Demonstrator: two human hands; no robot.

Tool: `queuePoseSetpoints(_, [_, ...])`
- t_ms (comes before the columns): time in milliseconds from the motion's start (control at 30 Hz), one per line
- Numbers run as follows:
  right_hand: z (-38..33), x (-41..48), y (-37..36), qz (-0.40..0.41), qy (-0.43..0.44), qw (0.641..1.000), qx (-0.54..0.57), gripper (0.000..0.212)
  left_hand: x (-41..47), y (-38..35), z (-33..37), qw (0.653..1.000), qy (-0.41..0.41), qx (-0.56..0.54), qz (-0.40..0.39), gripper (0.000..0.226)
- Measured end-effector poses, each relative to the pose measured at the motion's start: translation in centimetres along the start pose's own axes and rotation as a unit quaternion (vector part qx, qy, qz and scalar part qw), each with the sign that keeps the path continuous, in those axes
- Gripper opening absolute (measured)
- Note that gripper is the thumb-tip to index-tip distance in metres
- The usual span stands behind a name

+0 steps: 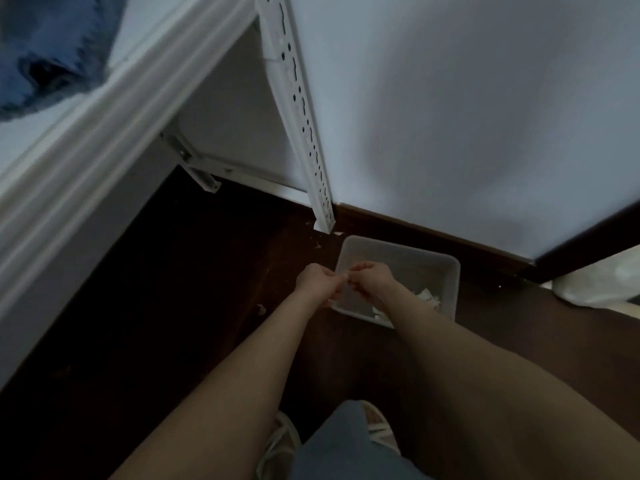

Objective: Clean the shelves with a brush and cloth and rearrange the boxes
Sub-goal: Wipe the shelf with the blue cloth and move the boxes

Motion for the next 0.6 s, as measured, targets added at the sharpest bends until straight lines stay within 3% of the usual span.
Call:
queuePoseSetpoints(133, [2.5,2.4,-0.4,-0.014,-0.021,0.999,0.02,0.018,2.6,-0.5,-1.6,0.999,0.023,-0.016,0.014,0.023])
queuePoseSetpoints(233, [4.4,3.8,-0.6,-0.034,-0.043,0.997,0.053,0.034,4.3,-0.9,-3.1,0.998,0.055,-0.008,0.018,0.018])
queuePoseSetpoints(333, [6.3,5.4,-0.4,-0.037,-0.068,0.996,0.044,0.029,6.0,-1.3,-4.7,0.997,0.079,-0.002,0.023,0.015])
queuePoseSetpoints(433, [7.4,7.7,0.8,0.03,-0.05,0.998,-0.039,0.013,7.3,-1.2,-6.3,0.994,0.093,0.016,0.051,0.021])
queuePoseSetpoints(600, [8.7,10.9,-0.5,0.035,-0.075,0.984,-0.159,0.033,8.5,-1.7,-9.2,0.989,0.143,-0.01,0.032,0.038])
Point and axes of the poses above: each hand's wrist, its own x-axis towards the middle knuckle, its own y-axis out of the back of the hand, z = x × y, the point moved 7 cm from there along x, towards the middle knuckle, and after that the axes turned 8 degrees about -z, right-handed, at the moved point
